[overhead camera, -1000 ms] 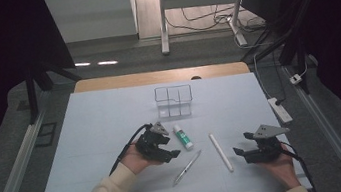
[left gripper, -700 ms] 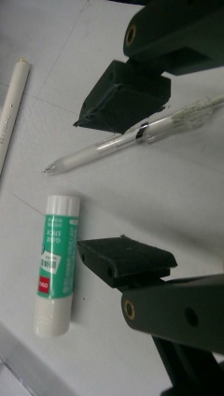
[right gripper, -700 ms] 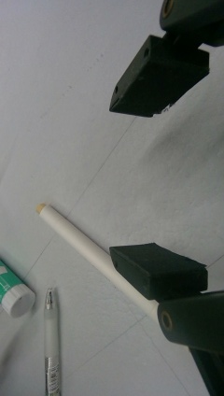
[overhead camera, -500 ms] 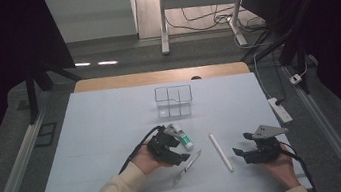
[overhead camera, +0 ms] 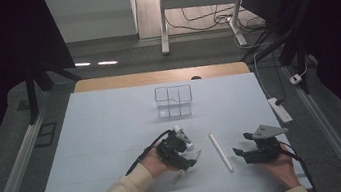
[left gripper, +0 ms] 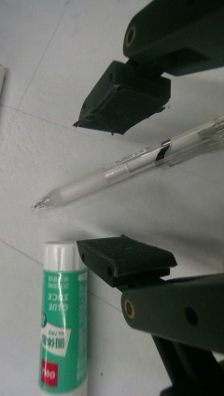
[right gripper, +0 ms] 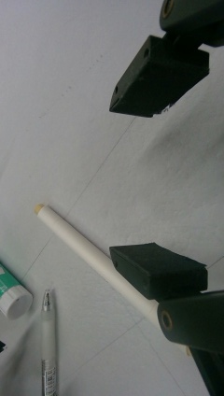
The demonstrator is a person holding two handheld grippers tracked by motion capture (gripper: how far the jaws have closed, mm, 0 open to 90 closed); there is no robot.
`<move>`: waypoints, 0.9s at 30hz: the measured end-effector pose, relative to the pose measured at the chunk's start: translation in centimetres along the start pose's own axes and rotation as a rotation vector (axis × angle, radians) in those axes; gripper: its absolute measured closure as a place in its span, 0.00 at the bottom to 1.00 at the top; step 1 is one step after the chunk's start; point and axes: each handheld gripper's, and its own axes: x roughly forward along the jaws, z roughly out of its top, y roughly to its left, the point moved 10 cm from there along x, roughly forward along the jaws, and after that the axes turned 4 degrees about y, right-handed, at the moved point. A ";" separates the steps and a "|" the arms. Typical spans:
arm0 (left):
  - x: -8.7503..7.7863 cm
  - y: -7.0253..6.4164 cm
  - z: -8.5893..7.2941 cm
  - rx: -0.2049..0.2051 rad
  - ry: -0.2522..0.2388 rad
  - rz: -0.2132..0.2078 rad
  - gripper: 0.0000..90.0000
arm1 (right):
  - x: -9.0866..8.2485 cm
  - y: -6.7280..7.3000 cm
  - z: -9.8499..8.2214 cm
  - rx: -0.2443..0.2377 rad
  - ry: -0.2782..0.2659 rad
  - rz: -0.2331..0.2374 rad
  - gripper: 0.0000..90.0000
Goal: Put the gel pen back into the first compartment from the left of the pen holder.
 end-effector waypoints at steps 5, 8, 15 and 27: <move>0.6 -0.1 0.0 0.004 0.018 -0.003 0.42 | 0.1 -0.1 -0.1 -0.003 0.012 -0.006 0.28; 1.0 -0.2 0.0 0.003 0.022 -0.004 0.44 | 0.1 -0.1 -0.2 -0.002 0.014 -0.005 0.28; 1.7 -0.4 0.1 0.010 0.038 0.000 0.53 | 0.1 0.0 -0.2 -0.002 0.015 0.000 0.28; 2.1 -0.2 0.2 0.030 0.064 0.073 0.69 | 0.2 -0.1 -0.1 0.000 0.010 0.001 0.28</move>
